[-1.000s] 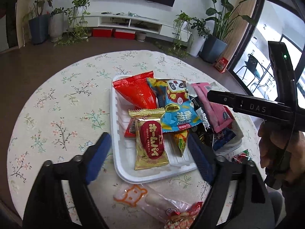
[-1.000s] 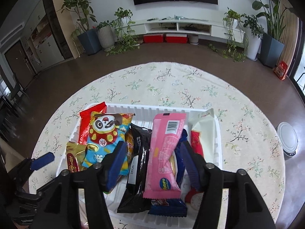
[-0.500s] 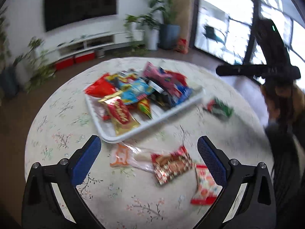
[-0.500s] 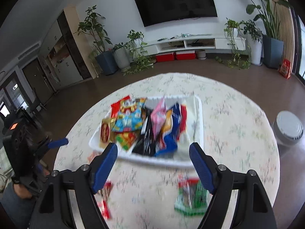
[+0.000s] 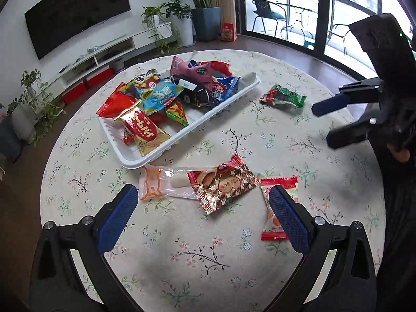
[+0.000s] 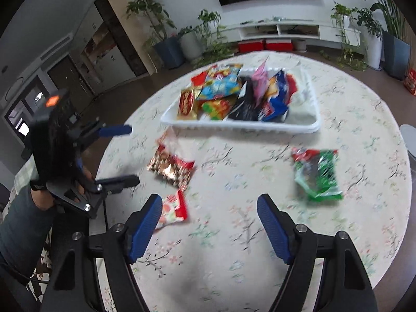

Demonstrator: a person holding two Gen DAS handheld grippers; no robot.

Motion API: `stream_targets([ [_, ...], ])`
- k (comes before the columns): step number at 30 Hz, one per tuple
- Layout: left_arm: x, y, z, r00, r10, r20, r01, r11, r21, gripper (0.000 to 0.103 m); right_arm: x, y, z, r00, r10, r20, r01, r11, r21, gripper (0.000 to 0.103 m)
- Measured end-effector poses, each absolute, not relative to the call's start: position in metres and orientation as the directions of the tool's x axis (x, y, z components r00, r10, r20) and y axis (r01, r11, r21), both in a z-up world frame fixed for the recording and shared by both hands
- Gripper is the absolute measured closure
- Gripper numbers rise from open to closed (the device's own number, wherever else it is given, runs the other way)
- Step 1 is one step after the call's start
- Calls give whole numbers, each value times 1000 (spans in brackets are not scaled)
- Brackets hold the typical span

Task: Organize snacks
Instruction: 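Move both open tools back over the remaining snacks, then grasp the brown-and-red chocolate packet with the left tool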

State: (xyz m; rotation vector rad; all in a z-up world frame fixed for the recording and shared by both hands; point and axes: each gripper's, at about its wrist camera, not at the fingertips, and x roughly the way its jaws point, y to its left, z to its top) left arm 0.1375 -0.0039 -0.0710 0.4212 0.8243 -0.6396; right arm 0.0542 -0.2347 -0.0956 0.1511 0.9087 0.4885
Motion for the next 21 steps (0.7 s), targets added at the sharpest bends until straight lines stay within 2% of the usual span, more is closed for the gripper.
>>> stream_targets([
  [2,135,-7,-76,487,-352,-799,699,706,115,1,51,-224,-104,479,495,-725,-344,866,364,25],
  [7,136,-22,-79,451,-369,-813,769,622,144,1,44,-213,-112,477,468,-744,-332,880,340,26],
  [11,145,-51,-81,436,-311,-845,837,484,254,1,46,-227,-109,495,447,-745,-306,892,332,26],
  [13,152,-61,-82,412,-298,-861,870,409,275,6,47,-239,-106,507,443,-740,-285,896,341,26],
  [15,161,-69,-85,362,-286,-887,900,356,252,18,48,-249,-105,513,447,-733,-266,895,359,26],
  [17,170,-74,-92,320,-246,-915,922,304,240,21,47,-257,-106,516,449,-729,-253,893,371,26],
  [21,183,-79,-107,248,-175,-953,949,241,203,36,48,-262,-111,511,463,-724,-252,886,388,26],
])
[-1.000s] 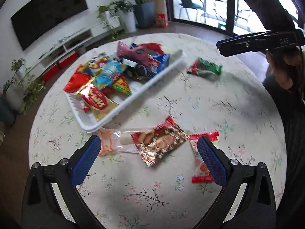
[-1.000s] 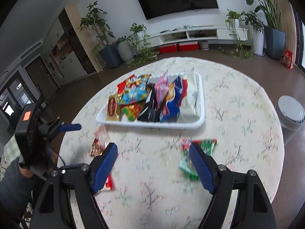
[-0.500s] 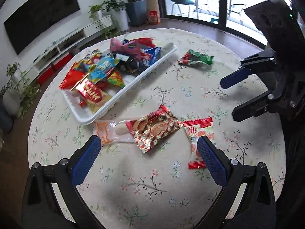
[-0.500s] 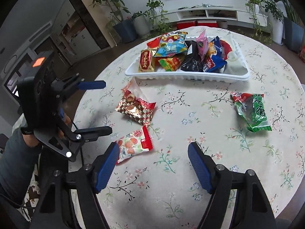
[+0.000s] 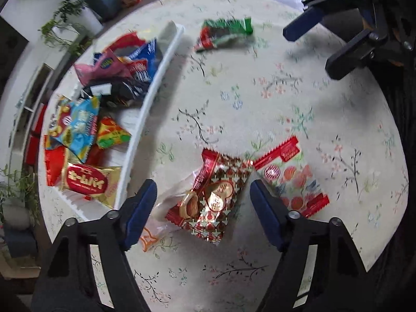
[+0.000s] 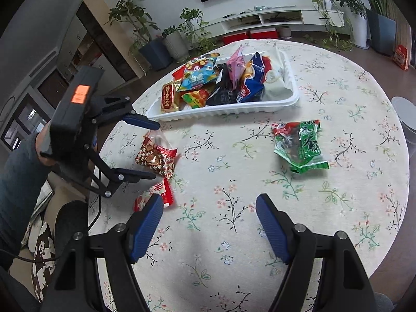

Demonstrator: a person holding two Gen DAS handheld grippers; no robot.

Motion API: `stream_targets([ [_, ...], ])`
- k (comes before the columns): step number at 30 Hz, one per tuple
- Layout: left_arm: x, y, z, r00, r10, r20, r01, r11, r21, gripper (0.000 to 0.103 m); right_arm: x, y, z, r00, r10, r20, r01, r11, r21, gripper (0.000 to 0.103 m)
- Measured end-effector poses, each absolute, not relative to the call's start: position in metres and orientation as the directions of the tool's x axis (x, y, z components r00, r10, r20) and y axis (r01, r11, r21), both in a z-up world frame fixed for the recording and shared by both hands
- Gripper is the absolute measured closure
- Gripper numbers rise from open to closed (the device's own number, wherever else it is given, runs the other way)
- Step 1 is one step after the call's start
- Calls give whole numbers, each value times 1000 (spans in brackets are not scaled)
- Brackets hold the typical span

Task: Organize snacks
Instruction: 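Grasp the brown-and-red chocolate packet with the left tool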

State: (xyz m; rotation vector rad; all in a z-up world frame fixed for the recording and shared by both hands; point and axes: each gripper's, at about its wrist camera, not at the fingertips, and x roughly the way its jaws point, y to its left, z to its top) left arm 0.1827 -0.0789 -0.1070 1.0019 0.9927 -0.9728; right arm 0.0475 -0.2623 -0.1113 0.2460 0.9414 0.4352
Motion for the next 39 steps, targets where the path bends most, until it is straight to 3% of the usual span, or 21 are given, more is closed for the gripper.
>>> stream_targets([
  [3,189,-80,-116,223,-151,-963,954,237,184,44,49,-264,-116,500,477,-723,-251,879,406,29],
  [13,182,-84,-118,191,-192,-962,967,205,151,49,48,-268,-119,499,498,-709,-242,866,438,31],
  [15,180,-86,-119,173,-200,-964,970,203,131,62,49,-268,-119,497,499,-710,-240,865,440,32],
  [17,181,-87,-119,151,-217,-965,971,215,103,68,49,-268,-119,496,500,-710,-240,865,441,34],
  [29,172,-66,-121,137,-227,-964,951,302,64,69,50,-269,-121,497,504,-707,-235,862,449,35],
  [33,172,-67,-124,130,-239,-962,942,331,45,79,50,-269,-121,496,508,-704,-239,860,451,37],
  [39,163,-59,-122,166,-256,-952,905,422,44,86,51,-271,-121,500,512,-699,-231,856,462,42],
])
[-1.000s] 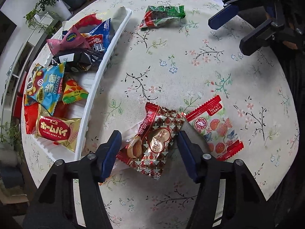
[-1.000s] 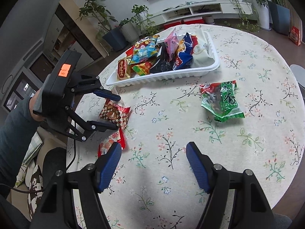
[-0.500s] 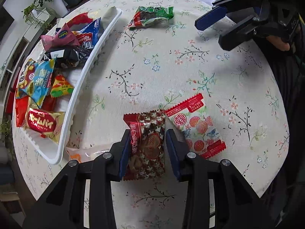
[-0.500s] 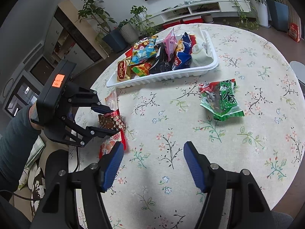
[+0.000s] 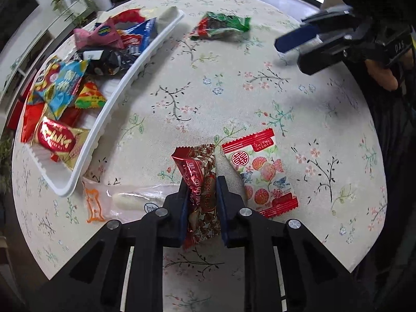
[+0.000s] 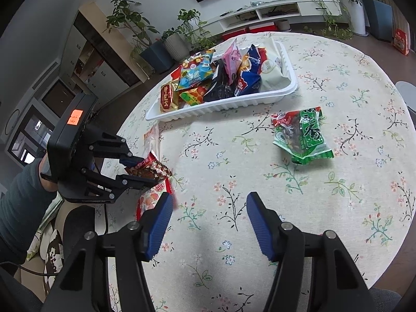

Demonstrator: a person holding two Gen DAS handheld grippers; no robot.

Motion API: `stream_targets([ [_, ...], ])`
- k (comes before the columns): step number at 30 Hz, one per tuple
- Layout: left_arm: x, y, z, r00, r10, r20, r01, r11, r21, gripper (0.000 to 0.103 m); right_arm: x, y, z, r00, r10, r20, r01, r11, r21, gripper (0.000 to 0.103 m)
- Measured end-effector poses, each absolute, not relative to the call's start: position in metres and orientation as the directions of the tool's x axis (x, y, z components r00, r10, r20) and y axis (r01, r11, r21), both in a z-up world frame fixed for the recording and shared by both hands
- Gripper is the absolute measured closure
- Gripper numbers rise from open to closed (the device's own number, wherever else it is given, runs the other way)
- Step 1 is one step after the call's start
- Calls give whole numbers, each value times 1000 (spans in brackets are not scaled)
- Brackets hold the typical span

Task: Organize snacks
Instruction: 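Grasp the brown-and-red chocolate packet with the left tool, then grasp the green seaweed bag with the right tool while the left tool lifts the chocolate packet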

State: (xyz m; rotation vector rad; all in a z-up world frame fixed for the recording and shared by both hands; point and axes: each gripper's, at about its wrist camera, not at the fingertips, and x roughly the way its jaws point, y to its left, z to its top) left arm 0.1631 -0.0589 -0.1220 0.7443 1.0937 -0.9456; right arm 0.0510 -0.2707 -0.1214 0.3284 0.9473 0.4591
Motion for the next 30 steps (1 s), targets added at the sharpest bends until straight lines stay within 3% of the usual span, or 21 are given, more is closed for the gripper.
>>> stream_targets([
  [7,153,-43,-114,182,-309,-933,860,511,-1,87,52,-279,-119,524,493,-695,-203,865,459,48],
  [16,137,-13,-88,227,-449,-864,776,620,-118,90,67,-312,-106,565,368,-739,-120,922,367,48],
  [20,130,-3,-80,265,-508,-820,720,669,-182,90,88,-320,-102,571,320,-756,-86,939,333,35],
  [25,129,14,-78,316,-539,-781,636,731,-247,90,123,-304,-116,533,181,-826,-93,984,155,34],
  [28,129,23,-79,342,-538,-770,594,759,-267,90,138,-293,-128,512,144,-847,-116,988,97,37],
  [30,127,27,-79,351,-548,-760,579,764,-283,90,145,-289,-137,495,126,-860,-119,990,77,45],
])
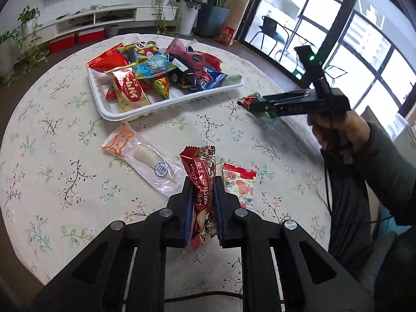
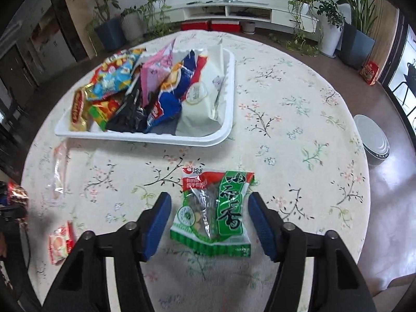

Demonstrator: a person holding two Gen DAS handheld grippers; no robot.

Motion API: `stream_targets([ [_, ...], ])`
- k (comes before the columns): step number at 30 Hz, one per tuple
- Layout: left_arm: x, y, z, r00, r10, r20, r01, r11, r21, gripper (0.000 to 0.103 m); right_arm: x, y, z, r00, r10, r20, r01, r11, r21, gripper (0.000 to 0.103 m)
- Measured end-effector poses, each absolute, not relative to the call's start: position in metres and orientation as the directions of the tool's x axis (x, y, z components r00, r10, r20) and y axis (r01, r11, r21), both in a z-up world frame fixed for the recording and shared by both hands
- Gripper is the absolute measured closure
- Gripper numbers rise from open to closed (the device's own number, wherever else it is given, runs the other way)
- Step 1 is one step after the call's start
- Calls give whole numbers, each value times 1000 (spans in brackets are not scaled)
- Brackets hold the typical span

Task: Organize snacks
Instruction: 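Grasp the green seaweed bag with the right tool while the left tool lifts the chocolate packet, then carry the chocolate packet and seaweed bag into the white tray and open both tools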

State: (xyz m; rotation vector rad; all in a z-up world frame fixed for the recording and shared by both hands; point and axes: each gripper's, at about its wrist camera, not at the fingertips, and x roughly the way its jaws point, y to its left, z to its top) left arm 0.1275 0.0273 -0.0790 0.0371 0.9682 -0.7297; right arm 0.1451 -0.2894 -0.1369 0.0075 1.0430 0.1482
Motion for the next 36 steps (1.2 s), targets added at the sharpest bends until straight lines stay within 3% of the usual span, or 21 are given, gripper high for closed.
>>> stream_targets([
  [7,126,29,-83,365,-554,-748,554,775,-304,90,139,-286,-140,503,110,-857,-153,988,38,66],
  [11,128,24,-85,367,-557,-745,547,777,-312,90,127,-286,-134,512,125,-850,-152,987,53,72],
  [25,146,24,-55,431,-566,-703,522,792,-318,90,106,-322,-76,618,261,-742,-79,959,272,74],
  [36,224,-3,-10,483,-548,-683,506,811,-293,90,163,-296,-3,693,322,-644,-150,939,309,74],
])
